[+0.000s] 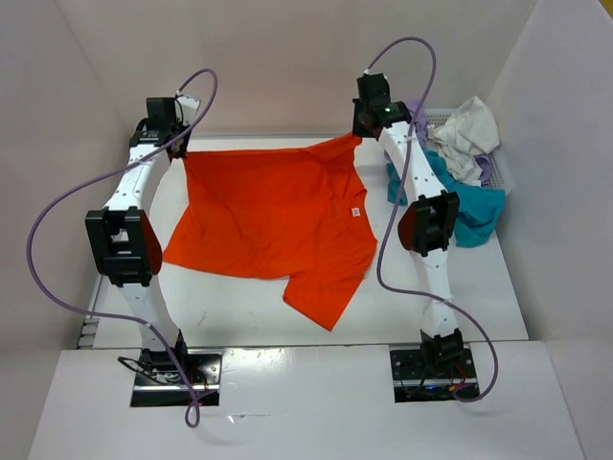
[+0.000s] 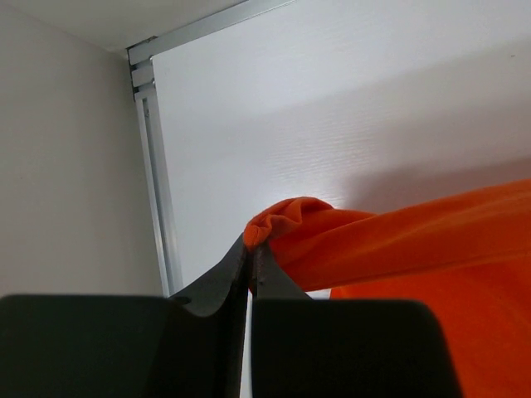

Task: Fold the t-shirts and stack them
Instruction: Flatten out the tshirt, then fold the flattened tshirt in 1/3 of the way

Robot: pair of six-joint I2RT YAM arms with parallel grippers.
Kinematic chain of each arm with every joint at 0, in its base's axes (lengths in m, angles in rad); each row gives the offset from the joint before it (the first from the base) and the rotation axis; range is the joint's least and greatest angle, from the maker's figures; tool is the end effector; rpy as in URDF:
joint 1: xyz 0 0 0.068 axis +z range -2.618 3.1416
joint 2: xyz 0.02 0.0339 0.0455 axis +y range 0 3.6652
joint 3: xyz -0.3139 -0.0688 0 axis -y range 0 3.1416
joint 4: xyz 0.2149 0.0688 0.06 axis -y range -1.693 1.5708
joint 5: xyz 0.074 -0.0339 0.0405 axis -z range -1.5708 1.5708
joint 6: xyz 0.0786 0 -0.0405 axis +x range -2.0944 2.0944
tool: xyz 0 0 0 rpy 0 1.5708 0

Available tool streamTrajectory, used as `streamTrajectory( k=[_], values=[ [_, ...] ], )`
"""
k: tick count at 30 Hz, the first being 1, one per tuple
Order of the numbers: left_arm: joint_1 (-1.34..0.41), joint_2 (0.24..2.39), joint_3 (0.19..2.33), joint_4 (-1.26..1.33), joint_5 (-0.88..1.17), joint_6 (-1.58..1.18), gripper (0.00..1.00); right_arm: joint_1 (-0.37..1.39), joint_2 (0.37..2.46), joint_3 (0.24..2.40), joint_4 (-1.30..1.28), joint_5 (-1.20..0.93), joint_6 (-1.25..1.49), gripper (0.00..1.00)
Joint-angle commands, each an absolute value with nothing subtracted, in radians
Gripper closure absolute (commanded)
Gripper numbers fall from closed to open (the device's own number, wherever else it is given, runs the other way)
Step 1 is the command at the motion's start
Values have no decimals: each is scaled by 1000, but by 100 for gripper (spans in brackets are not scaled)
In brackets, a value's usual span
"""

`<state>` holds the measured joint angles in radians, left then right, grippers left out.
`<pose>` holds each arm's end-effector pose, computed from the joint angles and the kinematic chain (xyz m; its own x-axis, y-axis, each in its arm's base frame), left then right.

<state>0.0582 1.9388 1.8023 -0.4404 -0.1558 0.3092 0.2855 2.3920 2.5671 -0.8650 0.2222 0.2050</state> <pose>0.4796 0.0402 0.3539 -0.5757 0.2676 -0.7727 -0.0127 0.9419 0.3357 0.5491 0.1431 0.3280 -0.6206 0.0248 -0.7837 0.0150 0.9997 0.0197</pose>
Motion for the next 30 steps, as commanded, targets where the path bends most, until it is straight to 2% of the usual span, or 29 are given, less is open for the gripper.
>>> streamTrajectory(
  k=[1, 6, 9, 12, 18, 30],
  values=[
    [60, 1967, 1821, -411, -152, 290, 100, 268, 2303, 2544, -851, 189, 218, 100],
    [60, 1942, 1755, -420, -124, 290, 100, 279, 2277, 2490, -880, 147, 238, 100],
    [51, 1885, 1666, -433, -87, 320, 100, 279, 2186, 2361, -867, 127, 258, 100],
    [51, 1839, 1571, -471, -87, 342, 100, 279, 2027, 2023, -763, 109, 268, 100],
    [60, 1819, 1448, -517, -78, 354, 100, 279, 1878, 1657, -664, 39, 325, 100],
    [69, 1810, 1350, -529, -140, 321, 100, 279, 1796, 1424, -626, -35, 377, 100]
  ],
)
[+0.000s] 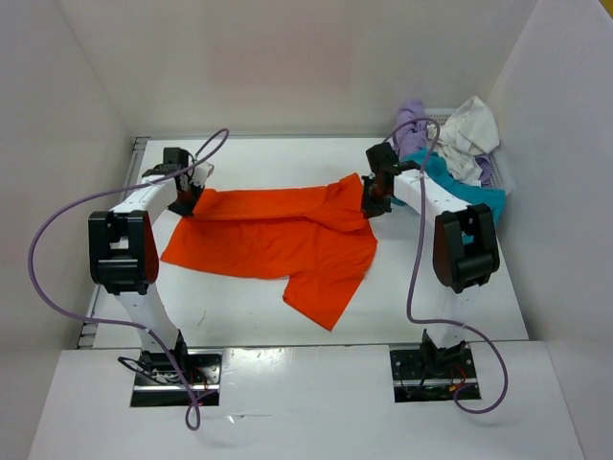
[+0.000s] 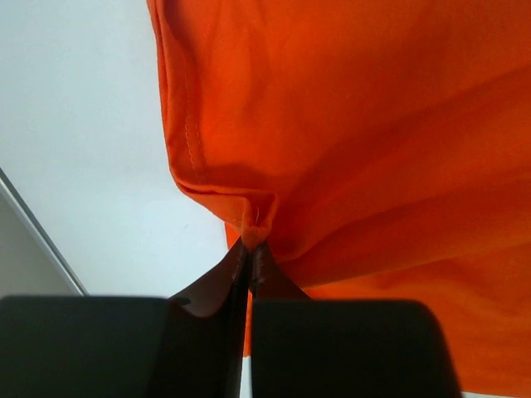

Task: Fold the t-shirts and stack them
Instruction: Fold the flattened tshirt in 1/3 of the way

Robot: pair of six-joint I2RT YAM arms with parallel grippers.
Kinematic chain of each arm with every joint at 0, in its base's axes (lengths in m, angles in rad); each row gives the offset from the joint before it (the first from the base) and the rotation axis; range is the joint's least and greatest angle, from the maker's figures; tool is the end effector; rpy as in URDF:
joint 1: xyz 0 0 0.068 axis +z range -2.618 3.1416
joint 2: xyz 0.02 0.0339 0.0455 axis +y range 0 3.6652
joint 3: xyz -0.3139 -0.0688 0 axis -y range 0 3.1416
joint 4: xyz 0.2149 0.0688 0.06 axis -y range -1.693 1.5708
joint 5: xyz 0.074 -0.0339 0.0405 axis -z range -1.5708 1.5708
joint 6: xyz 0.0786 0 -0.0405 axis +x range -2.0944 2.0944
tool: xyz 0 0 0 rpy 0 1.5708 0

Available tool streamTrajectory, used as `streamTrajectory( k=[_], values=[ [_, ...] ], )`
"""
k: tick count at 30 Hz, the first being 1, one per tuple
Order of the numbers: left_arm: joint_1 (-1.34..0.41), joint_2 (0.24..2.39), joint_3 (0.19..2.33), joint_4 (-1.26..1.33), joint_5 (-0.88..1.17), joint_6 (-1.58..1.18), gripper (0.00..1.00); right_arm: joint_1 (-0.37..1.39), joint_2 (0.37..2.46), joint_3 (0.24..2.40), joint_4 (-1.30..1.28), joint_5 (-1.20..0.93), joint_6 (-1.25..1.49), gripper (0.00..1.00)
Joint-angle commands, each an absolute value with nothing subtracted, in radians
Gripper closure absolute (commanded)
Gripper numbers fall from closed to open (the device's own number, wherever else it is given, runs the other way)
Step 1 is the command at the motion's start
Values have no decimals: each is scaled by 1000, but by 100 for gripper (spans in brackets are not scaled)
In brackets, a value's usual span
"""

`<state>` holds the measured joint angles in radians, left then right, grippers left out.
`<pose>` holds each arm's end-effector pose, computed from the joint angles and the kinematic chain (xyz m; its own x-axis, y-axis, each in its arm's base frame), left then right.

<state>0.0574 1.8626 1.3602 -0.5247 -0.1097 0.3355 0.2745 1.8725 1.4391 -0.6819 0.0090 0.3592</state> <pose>0.4051 0.0319 0.2330 -0.8441 0.2793 -0.4576 0.1741 0.9501 0.2588 0.3858 0.1079 0.2404 -0.9032 0.1108 -0.4147 0.0537 0.9877 0.1471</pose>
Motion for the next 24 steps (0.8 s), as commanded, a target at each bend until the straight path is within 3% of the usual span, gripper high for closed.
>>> streamTrajectory(
  k=[1, 13, 24],
  values=[
    [69, 1810, 1350, -529, -150, 321, 100, 279, 1796, 1424, -626, -44, 377, 100],
    [87, 1844, 1457, -499, -181, 311, 100, 279, 1724, 1447, -699, -216, 407, 100],
    [87, 2016, 1841, -508, -133, 291, 100, 238, 1810, 1629, -666, -241, 436, 100]
  ],
)
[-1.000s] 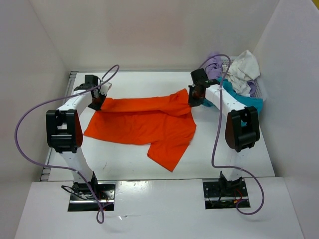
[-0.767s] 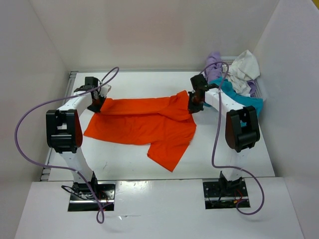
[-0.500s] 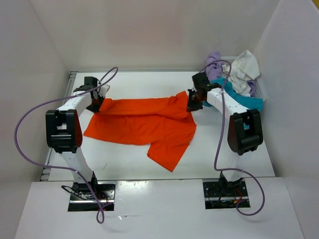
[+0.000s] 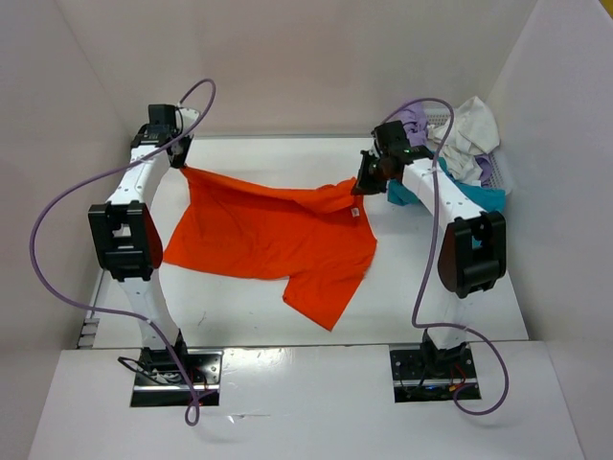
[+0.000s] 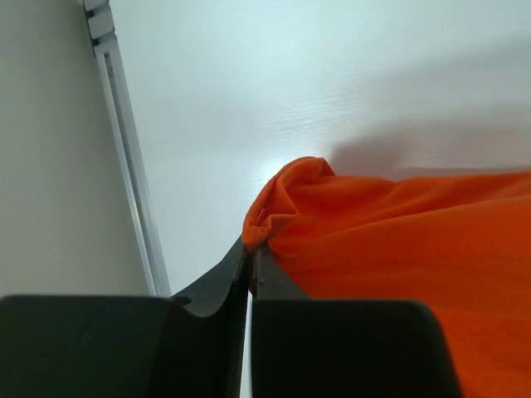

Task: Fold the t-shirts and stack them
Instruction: Fold the flattened tshirt in 1/3 of the way

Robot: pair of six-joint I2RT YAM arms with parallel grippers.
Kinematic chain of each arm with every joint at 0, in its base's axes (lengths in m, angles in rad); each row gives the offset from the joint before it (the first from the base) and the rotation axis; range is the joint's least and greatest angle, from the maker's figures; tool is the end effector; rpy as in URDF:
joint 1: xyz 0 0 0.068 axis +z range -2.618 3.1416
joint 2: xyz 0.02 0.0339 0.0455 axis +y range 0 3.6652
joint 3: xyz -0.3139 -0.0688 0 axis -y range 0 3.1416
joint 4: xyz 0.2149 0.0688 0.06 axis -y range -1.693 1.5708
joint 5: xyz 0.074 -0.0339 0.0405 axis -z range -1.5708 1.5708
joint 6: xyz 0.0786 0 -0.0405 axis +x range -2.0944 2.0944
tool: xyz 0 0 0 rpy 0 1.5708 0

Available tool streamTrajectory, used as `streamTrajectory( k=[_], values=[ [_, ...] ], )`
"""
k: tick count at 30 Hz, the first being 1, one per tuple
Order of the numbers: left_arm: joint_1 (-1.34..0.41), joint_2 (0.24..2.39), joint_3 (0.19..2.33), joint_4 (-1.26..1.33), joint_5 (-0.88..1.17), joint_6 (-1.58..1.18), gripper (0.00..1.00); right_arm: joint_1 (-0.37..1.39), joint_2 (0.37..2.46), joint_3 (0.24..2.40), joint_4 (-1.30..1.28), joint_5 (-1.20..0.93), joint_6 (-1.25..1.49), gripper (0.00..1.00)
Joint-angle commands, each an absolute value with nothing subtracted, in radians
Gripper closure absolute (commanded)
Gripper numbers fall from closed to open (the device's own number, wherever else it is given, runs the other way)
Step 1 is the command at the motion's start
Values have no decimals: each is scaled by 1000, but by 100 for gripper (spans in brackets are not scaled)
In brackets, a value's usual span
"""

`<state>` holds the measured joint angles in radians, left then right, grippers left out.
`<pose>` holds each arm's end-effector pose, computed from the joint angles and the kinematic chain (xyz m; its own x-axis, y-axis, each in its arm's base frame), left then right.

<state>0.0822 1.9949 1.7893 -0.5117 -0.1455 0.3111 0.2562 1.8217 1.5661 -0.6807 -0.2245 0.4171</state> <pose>0.4836 0.0513 0.3147 -0.6819 0.2477 -0.6882 0.0195 0.9467 0.3214 0.3925 0.1209 0.3000 -0.8641 0.1819 -0.4693 -0.0270 0.9143 0.4041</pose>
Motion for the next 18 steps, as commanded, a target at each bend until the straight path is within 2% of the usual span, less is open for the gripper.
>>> streamTrajectory(
  k=[1, 6, 14, 18],
  values=[
    [87, 2016, 1851, -508, -133, 291, 100, 238, 1801, 1629, -666, -230, 436, 100],
    [87, 2016, 1806, -489, -112, 281, 100, 227, 1801, 1629, -675, -248, 445, 100],
    [87, 1916, 1512, -445, -116, 310, 100, 227, 1706, 1381, -651, -281, 479, 100],
    [107, 1904, 1440, -434, -117, 319, 97, 227, 1695, 1293, -629, -304, 500, 100]
  ],
)
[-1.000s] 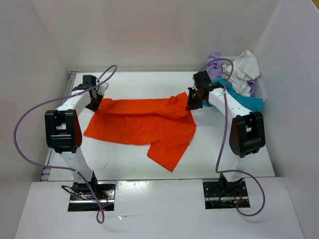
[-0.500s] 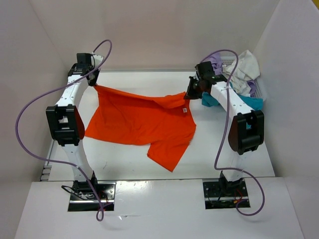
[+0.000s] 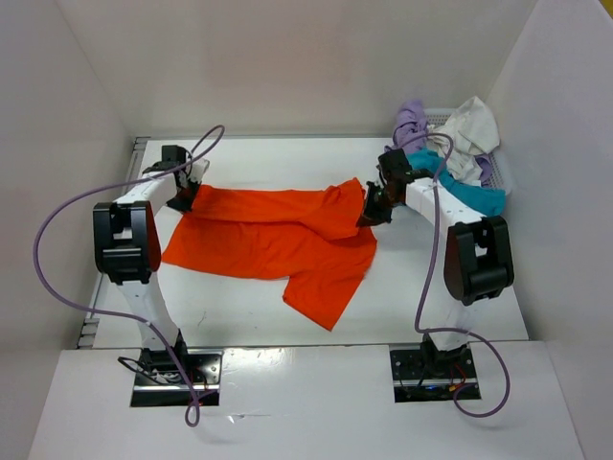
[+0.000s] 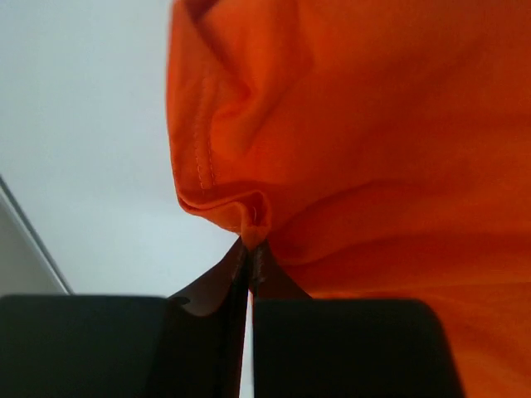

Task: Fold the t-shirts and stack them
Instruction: Fold the flattened tshirt in 1/3 of the way

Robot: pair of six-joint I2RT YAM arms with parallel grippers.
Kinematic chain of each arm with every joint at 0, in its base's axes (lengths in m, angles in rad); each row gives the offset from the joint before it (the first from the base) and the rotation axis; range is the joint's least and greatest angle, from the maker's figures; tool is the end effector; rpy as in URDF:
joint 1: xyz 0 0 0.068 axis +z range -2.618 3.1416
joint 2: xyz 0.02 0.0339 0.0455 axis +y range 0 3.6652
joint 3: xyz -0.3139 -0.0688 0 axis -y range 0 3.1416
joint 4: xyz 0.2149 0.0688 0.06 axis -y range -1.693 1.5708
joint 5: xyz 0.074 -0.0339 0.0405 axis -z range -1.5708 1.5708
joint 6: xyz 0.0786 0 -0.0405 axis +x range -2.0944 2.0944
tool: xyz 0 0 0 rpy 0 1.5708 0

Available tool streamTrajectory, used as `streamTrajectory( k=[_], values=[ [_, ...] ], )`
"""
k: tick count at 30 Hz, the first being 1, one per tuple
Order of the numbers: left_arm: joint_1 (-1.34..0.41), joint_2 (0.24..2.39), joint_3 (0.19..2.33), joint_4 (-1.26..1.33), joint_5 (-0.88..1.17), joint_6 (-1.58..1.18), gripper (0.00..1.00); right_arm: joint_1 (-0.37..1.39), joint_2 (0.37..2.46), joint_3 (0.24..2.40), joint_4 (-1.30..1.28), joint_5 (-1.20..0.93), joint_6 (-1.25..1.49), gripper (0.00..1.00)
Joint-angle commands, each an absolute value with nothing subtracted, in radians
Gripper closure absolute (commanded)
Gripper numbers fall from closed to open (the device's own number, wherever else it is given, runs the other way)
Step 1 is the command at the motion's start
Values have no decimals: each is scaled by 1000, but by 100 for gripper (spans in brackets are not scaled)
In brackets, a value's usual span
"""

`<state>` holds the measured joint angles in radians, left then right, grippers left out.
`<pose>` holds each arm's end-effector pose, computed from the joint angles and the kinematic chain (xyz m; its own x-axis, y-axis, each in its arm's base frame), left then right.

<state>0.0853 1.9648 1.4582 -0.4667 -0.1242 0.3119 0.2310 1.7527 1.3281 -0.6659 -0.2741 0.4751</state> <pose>0.4406 0.0474 0.2259 -0.8313 0.2345 -0.5040 0.1062 0.9570 0.2701 0.3519 0.1046 0.2556 -0.9242 0.2350 -0.3011 0.0906 0.9007 0.4248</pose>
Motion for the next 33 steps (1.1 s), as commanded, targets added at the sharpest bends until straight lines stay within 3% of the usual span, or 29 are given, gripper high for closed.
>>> streamTrajectory(
  k=[1, 5, 7, 10, 15, 24, 33],
  values=[
    [107, 1904, 1430, -434, -117, 319, 95, 227, 1709, 1284, -629, -304, 500, 100],
    [118, 1904, 1430, -452, -127, 319, 74, 227, 1721, 1261, -629, -267, 500, 64],
    [127, 1894, 1430, -462, -127, 319, 61, 227, 1721, 1261, -629, -236, 500, 57],
    [147, 1845, 1450, -472, -115, 319, 48, 218, 1698, 1261, -629, -189, 500, 56],
    [170, 1830, 1554, -483, -68, 328, 38, 218, 1733, 1325, -595, -160, 500, 54],
    [150, 2100, 1802, -512, 55, 298, 34, 218, 1995, 1616, -571, -62, 431, 48],
    [117, 2218, 1848, -532, -1, 298, 34, 218, 2170, 1802, -592, -6, 413, 48]
  ],
)
